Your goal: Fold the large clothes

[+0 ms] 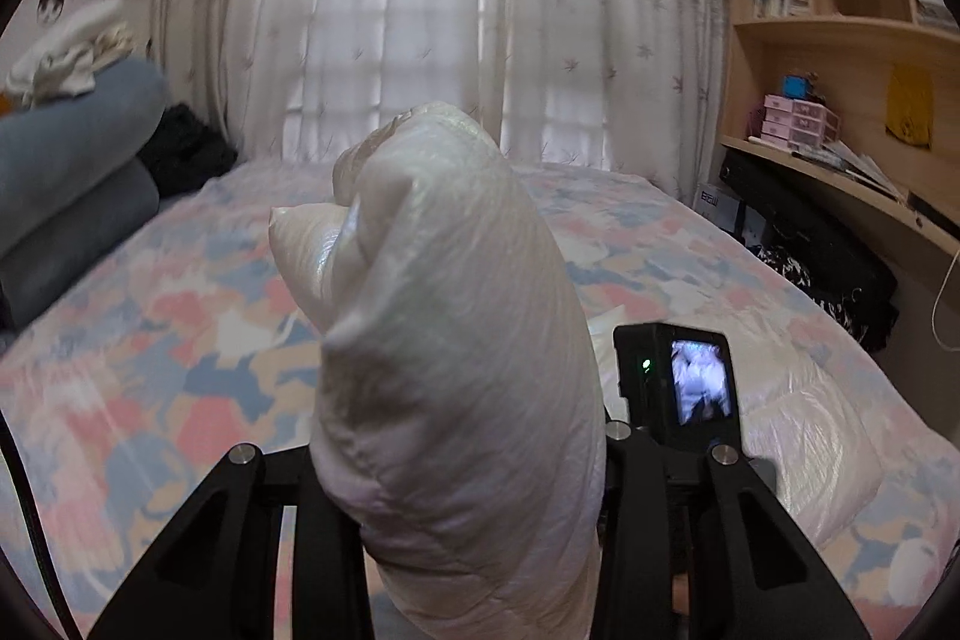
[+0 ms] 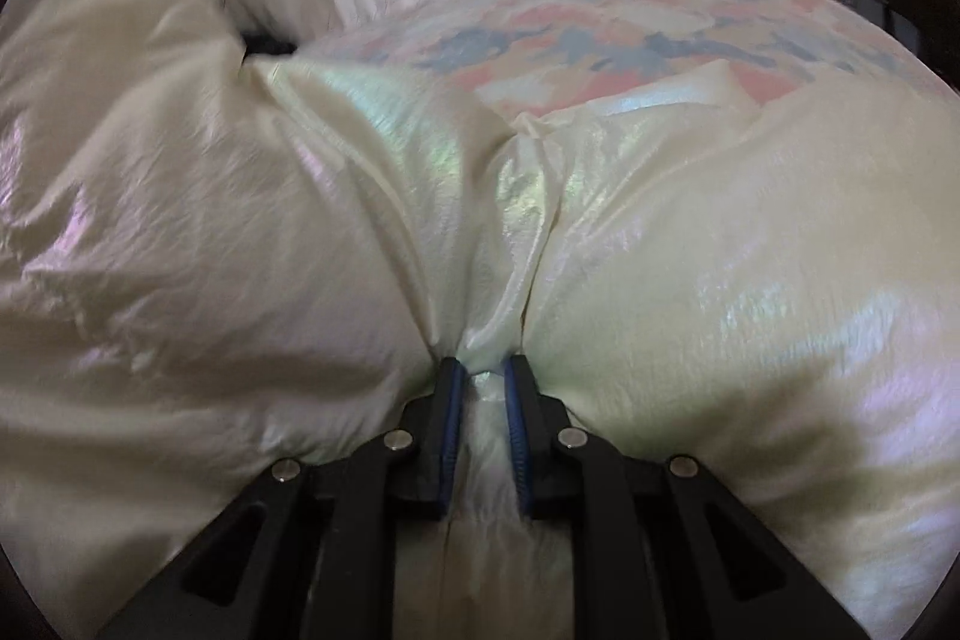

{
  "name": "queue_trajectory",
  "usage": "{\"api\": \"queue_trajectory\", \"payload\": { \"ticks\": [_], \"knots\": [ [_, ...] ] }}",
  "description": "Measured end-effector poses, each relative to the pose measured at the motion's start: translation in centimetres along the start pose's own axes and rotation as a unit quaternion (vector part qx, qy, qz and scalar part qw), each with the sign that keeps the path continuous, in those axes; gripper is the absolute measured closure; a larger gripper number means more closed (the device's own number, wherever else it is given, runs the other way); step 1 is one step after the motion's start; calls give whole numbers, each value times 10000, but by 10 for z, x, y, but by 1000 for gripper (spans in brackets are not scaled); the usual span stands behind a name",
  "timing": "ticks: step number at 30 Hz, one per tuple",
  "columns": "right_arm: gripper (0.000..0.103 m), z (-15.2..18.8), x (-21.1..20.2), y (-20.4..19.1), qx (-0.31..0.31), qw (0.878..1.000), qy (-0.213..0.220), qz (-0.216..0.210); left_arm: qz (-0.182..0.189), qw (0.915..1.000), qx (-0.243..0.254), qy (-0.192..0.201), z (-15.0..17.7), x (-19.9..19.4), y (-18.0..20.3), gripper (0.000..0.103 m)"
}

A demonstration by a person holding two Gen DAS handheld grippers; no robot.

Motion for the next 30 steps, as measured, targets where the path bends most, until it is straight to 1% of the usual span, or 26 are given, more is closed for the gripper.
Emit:
{"api": "queue_trajectory", "payload": {
  "ticks": [1, 2, 3, 6, 8, 10, 12, 15, 17, 19, 20, 21, 22, 24, 25, 27, 28, 30],
  "knots": [
    [88, 2, -8, -1, -13, 9998, -149, -93, -4, 10000, 32, 15, -1, -1, 3, 67],
    [88, 5, -16, -1, -8, 9996, -207, -176, -7, 10000, 78, 38, -5, -3, 9, 67],
    [88, 9, -27, -2, -29, 9993, -231, -288, -8, 9999, 153, 56, -8, -6, 15, 67],
    [88, 30, -55, -1, -274, 9987, -233, -361, -48, 9992, 384, 121, -10, -15, 33, 67],
    [88, 44, -57, 3, -258, 9982, -294, -464, -58, 9984, 540, 173, -7, -19, 42, 67],
    [88, 53, -49, 8, -215, 9977, -355, -539, -41, 9977, 661, 164, -6, -20, 55, 67],
    [88, 57, -30, 14, 18, 9961, -408, -778, -44, 9964, 845, 97, -1, -17, 69, 67],
    [88, 54, -21, 18, 219, 9937, -341, -1045, -150, 9930, 1164, 137, 0, -15, 94, 67],
    [88, 55, -25, 20, 257, 9920, -376, -1177, -146, 9907, 1339, 179, -2, -17, 110, 67],
    [89, 58, -39, 28, 435, 9867, -468, -1498, -86, 9882, 1512, 206, -4, -19, 126, 67],
    [89, 59, -50, 35, 554, 9841, -418, -1638, -54, 9868, 1609, 197, -5, -18, 137, 67],
    [89, 61, -70, 51, 725, 9835, -241, -1640, -8, 9852, 1704, 176, -5, -16, 149, 67],
    [88, 63, -85, 66, 858, 9848, -91, -1511, 21, 9844, 1752, 166, -5, -15, 156, 67],
    [88, 70, -119, 107, 1234, 9857, 327, -1104, 147, 9802, 1971, 134, -2, -8, 185, 67],
    [88, 76, -140, 135, 1577, 9814, 628, -901, 191, 9778, 2084, 113, 1, -4, 200, 67],
    [88, 93, -173, 189, 2291, 9648, 1120, -641, 271, 9727, 2304, 32, 11, 6, 229, 67],
    [88, 100, -182, 208, 2543, 9575, 1258, -510, 335, 9692, 2441, -42, 18, 15, 248, 67],
    [88, 120, -207, 252, 3084, 9381, 1575, -90, 429, 9620, 2690, -196, 34, 31, 282, 67]
  ]
}}
Point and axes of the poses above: each gripper's, at about its wrist camera, not at the fingertips, and x roughly the way its jaws point, y to its right, z to its underside, the point moved 10 cm from there along x, roughly the way its jaws point, and after that the axes turned 14 degrees about -y, right-handed, at the moved point
